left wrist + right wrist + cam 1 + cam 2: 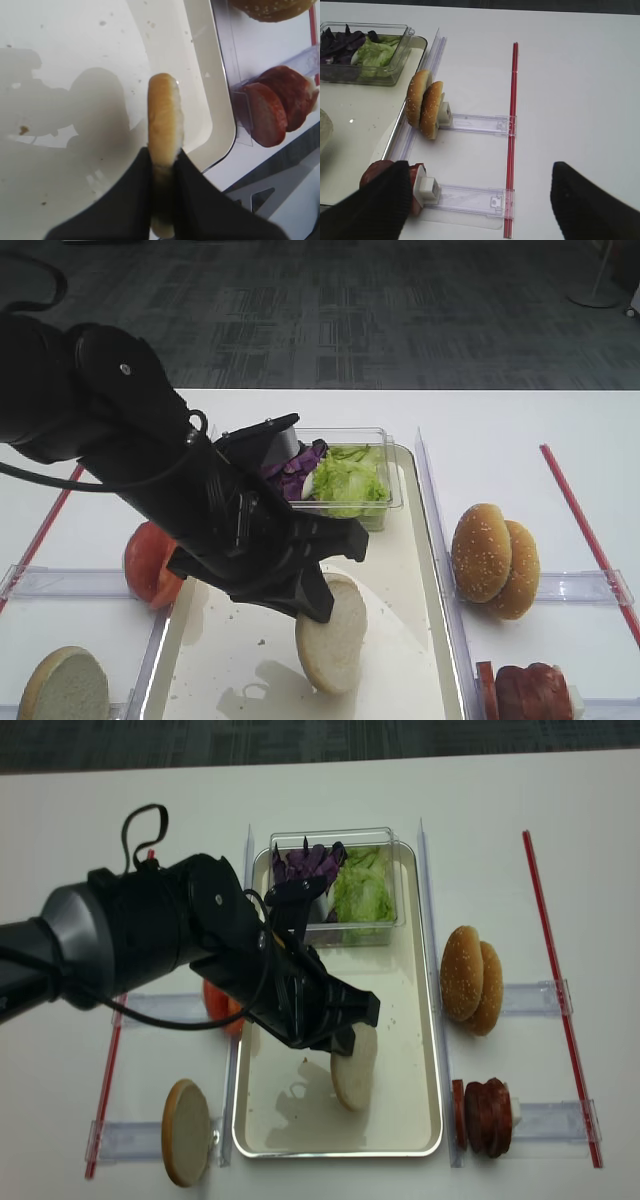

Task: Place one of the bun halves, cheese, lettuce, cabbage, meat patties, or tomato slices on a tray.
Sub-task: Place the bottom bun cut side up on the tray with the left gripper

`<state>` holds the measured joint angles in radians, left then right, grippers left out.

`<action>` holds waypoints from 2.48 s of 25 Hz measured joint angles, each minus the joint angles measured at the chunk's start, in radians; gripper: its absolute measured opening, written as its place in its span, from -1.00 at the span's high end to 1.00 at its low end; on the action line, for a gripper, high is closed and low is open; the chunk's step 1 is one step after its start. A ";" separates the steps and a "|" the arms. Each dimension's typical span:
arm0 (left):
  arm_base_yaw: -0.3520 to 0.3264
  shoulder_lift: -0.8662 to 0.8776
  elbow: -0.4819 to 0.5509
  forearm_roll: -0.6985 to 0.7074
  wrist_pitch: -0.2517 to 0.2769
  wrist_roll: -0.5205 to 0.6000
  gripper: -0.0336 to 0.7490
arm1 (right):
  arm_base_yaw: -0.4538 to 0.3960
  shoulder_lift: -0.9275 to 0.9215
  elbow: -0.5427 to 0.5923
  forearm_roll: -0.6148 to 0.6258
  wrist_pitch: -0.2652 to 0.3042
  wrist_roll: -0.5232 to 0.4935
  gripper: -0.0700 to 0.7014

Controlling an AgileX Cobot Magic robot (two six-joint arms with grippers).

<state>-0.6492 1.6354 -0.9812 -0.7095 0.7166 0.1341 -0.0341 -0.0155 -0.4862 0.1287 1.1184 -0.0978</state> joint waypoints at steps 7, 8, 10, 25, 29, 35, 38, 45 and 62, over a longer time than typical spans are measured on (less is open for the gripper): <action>0.041 0.051 0.000 -0.115 0.002 0.129 0.77 | 0.000 0.000 0.000 0.000 0.000 0.000 -0.71; 0.046 0.058 0.001 -0.132 0.004 0.147 0.77 | 0.000 0.000 0.000 0.000 0.000 0.000 -0.71; 0.060 0.084 0.003 -0.176 0.008 0.191 0.77 | 0.000 0.000 0.000 0.000 0.000 0.000 -0.71; 0.081 0.172 0.009 -0.238 0.020 0.223 0.77 | 0.000 0.000 0.000 0.000 0.000 0.000 -0.71; 0.081 0.179 0.009 -0.238 0.022 0.223 0.77 | 0.000 0.000 0.000 0.000 0.000 0.000 -0.71; 0.081 0.179 0.009 -0.235 0.022 0.223 0.77 | 0.000 0.000 0.000 0.000 0.000 0.000 -0.71; 0.081 0.179 0.009 -0.222 0.022 0.211 0.77 | 0.000 0.000 0.000 0.000 0.000 0.000 -0.71; 0.084 0.179 0.009 -0.200 0.022 0.202 0.76 | 0.000 0.000 0.000 0.000 0.000 0.000 -0.71; 0.098 0.185 0.009 -0.124 -0.007 0.202 0.35 | 0.000 0.000 0.000 0.000 0.000 0.000 -0.71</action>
<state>-0.5508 1.8208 -0.9720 -0.8330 0.7099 0.3357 -0.0341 -0.0155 -0.4862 0.1287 1.1184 -0.0978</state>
